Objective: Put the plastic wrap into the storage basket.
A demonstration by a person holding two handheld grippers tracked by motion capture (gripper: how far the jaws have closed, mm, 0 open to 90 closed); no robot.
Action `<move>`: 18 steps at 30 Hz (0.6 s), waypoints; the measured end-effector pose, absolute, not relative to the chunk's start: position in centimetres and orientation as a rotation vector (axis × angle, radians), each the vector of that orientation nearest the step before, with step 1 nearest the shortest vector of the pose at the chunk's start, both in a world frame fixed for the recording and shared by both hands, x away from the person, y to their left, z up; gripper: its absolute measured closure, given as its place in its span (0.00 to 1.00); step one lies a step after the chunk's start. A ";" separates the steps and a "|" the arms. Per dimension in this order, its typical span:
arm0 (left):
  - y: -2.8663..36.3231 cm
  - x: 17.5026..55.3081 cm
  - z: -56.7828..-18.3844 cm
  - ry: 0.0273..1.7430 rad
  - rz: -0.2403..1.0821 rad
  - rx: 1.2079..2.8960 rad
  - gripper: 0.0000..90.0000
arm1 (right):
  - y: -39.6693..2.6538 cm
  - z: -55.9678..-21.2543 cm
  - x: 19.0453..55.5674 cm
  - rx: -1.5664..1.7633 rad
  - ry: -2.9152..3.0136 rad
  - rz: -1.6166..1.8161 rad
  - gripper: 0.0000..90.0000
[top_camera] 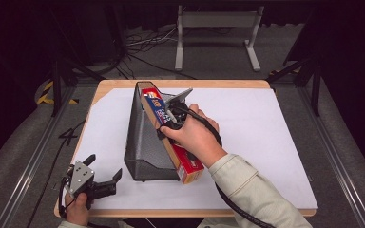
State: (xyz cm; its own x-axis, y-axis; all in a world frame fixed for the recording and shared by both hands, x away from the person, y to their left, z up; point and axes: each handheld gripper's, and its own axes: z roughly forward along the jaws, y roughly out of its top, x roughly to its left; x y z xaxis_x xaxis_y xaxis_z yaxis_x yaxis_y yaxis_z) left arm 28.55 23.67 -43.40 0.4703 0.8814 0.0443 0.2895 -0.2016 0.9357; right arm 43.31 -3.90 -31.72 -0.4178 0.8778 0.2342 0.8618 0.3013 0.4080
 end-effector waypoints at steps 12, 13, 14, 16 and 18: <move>23.7 28.6 -43.4 1.006 0.751 1.739 0.00 | -3.2 -33.2 44.7 1.709 2.534 0.637 0.44; 23.7 28.6 -43.4 1.006 0.751 1.739 0.00 | -3.1 -33.3 44.8 1.714 2.536 0.628 0.43; 23.7 28.6 -43.4 1.005 0.751 1.739 0.00 | -3.1 -33.4 44.9 1.714 2.538 0.622 0.43; 23.7 28.6 -43.4 1.005 0.751 1.739 0.00 | -3.0 -33.6 45.0 1.720 2.542 0.604 0.43; 23.7 28.6 -43.4 1.006 0.751 1.738 0.00 | -2.8 -33.8 45.1 1.723 2.543 0.584 0.43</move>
